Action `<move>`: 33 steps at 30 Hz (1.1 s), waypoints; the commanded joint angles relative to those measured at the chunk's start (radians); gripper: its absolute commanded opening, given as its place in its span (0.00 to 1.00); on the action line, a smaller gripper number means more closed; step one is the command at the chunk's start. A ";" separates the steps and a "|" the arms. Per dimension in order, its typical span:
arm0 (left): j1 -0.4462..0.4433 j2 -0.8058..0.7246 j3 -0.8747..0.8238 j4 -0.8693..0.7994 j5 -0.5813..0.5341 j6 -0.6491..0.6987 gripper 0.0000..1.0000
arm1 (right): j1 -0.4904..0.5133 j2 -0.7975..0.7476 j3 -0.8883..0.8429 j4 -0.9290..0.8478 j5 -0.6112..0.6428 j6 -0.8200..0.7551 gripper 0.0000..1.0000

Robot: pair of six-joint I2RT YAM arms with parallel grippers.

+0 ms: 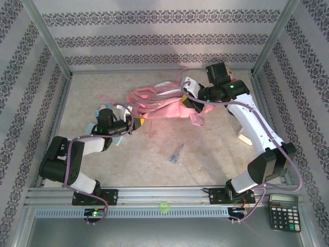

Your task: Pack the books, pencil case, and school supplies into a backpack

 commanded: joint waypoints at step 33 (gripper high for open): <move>-0.301 -0.339 0.418 -1.087 -0.100 0.718 0.79 | 0.115 -0.158 -0.457 0.506 -0.059 -0.097 0.00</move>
